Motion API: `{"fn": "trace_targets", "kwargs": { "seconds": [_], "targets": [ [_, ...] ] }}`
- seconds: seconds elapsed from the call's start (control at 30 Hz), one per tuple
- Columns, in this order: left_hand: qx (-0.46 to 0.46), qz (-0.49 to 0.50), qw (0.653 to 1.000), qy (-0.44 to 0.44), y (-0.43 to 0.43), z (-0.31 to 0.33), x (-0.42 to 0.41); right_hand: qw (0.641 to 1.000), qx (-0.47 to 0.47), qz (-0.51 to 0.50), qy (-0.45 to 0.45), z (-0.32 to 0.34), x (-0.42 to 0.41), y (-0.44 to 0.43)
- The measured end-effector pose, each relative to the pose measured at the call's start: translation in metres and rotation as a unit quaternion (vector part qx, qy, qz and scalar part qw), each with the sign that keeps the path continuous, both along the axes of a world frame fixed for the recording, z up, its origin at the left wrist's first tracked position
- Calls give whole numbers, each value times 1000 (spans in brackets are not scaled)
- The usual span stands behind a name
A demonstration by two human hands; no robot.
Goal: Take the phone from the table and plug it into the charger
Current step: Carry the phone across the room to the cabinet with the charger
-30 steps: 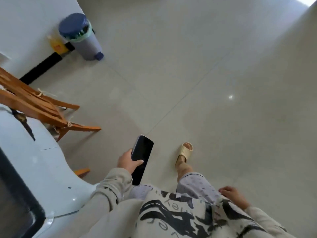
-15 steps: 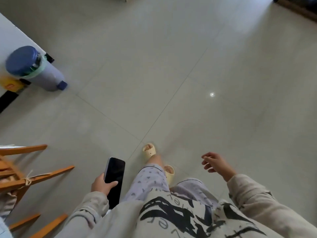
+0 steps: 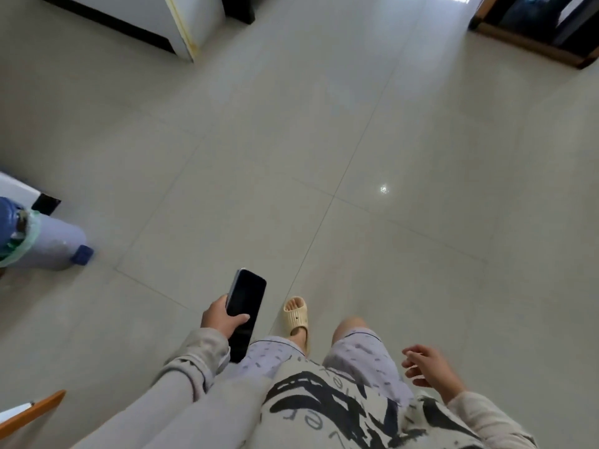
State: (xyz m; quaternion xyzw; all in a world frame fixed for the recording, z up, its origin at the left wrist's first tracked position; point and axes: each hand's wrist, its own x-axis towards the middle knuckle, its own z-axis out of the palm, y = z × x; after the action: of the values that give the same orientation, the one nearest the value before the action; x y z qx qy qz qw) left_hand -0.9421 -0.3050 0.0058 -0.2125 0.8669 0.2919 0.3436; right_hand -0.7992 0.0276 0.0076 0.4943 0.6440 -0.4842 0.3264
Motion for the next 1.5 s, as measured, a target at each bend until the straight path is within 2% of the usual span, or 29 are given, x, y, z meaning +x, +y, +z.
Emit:
{"fn": "trace_targets", "kwargs": {
  "seconds": [0.17, 0.33, 0.53, 0.8, 1.03, 1.27, 1.5],
  "targets": [
    [42, -21, 998, 33, 49, 13, -110, 998, 10, -56, -19, -1, -56, 29],
    [66, -29, 996, 49, 96, 9, -196, 997, 9, -70, -29, -15, -130, 68],
    [37, 34, 998, 24, 143, -1, -269, 1000, 2, 7, -16, -26, -263, 135],
    [-14, 115, 993, -12, 199, -1, -353, 990, -9, 136, 38, -4, -463, 230],
    [-20, 138, 990, -14, 243, -3, -448, 988, -22, 135, 66, 2, -592, 278],
    [-16, 124, 992, -26, 294, -9, -585, 994, -12, 101, 24, -6, -687, 317],
    [18, 56, 998, -6, 361, 15, -746, 998, 19, 52, -22, 3, -762, 365]
  ]
}}
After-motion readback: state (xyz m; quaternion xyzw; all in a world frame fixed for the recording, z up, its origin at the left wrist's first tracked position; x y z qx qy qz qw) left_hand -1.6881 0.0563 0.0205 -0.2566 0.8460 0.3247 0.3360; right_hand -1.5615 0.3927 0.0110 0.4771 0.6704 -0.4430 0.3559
